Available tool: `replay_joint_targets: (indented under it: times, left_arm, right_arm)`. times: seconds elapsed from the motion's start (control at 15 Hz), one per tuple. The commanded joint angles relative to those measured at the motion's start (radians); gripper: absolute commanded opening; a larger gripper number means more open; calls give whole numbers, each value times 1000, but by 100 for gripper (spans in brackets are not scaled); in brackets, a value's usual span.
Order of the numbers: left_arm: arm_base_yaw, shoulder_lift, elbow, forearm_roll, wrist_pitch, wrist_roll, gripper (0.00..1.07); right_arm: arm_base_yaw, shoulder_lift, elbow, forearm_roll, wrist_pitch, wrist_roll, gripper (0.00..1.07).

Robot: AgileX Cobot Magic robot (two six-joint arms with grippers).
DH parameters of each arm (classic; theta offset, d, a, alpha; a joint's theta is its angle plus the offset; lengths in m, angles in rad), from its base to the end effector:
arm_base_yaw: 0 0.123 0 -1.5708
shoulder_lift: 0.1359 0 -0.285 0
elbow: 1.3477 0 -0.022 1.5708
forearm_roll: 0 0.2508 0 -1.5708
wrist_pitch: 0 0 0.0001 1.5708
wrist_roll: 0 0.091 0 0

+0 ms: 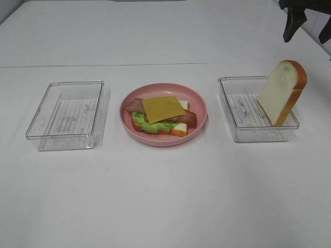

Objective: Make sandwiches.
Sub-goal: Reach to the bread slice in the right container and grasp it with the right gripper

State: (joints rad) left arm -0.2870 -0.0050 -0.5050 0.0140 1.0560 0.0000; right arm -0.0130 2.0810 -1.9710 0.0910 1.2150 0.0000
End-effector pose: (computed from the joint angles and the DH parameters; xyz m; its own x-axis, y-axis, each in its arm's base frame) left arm -0.0054 0.0028 0.2790 -0.4228 0.1320 -0.8965 0.2755 0.9612 0.0116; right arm 0.4526 0.0019 0.2811 -0.9445 0.0439 -0.3254 0.0150 0.9958 0.0908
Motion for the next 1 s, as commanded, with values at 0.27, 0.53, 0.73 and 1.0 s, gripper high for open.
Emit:
replay_joint_targets:
  times: [0.27, 0.53, 0.73, 1.0]
  left_arm:
    - [0, -24, 6, 2, -10, 0, 76]
    - [0, -24, 6, 2, -10, 0, 76]
    - [0, -24, 6, 2, -10, 0, 76]
    - [0, -24, 6, 2, -10, 0, 76]
  right_arm:
    - [0, 79, 39, -4, 55, -31, 72]
    - [0, 134, 39, -4, 42, -31, 70]
    - [0, 138, 39, -4, 46, -48, 40]
    - [0, 135, 39, 1, 64, -43, 0]
